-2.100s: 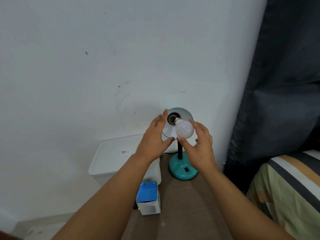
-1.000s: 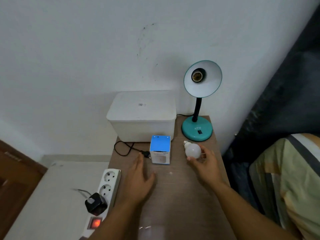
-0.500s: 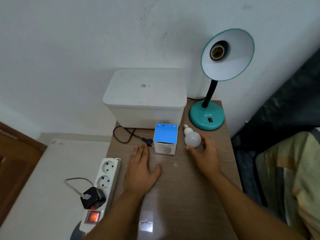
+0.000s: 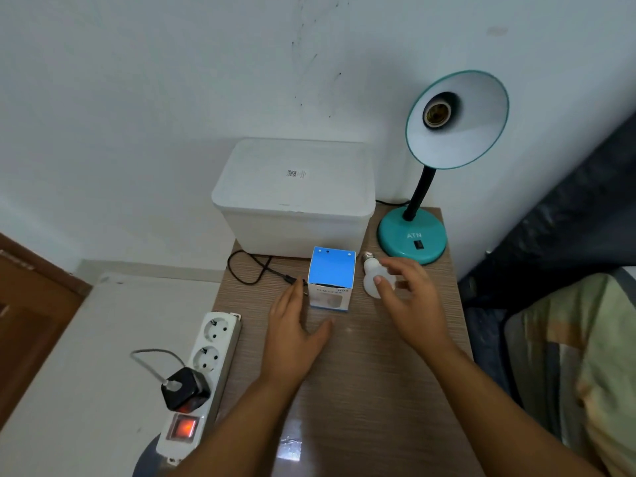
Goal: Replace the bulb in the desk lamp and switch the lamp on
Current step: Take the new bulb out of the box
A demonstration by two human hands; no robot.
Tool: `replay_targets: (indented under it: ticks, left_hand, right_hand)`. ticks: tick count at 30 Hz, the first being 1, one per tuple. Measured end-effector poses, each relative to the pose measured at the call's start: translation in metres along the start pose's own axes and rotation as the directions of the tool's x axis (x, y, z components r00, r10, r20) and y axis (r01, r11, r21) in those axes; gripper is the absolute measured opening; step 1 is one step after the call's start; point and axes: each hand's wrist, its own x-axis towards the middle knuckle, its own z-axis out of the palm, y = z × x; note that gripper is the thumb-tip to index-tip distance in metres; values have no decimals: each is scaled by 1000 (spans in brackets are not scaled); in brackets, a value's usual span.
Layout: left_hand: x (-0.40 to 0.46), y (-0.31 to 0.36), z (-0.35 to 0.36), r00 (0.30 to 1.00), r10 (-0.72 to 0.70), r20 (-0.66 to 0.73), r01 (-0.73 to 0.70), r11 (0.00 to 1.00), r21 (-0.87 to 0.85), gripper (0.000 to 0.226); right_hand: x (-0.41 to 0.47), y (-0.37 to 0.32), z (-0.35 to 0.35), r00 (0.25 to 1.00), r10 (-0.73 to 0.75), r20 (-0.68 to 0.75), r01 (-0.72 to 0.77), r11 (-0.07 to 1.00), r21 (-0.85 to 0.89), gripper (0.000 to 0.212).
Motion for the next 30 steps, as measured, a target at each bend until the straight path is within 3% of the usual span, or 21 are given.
replay_targets:
  ticks: [5, 10, 24, 30]
  left_hand:
    - [4, 23, 5, 997, 41, -70, -57, 970, -236, 62]
    - [6, 27, 15, 995, -22, -94, -7, 956, -292, 60]
    - [12, 44, 37, 932, -209, -294, 141, 961, -237, 57]
    - [11, 44, 37, 933, -211, -293, 148, 963, -224, 56]
  right_hand:
    - [4, -19, 10, 980, -12, 199, 0, 998, 58, 31]
    - [9, -22, 11, 974, -25, 224, 19, 999, 27, 34]
    - [21, -35, 12, 969, 25, 245, -18, 999, -32, 39]
    - [22, -35, 9, 966, -112, 231, 160, 967, -201, 35]
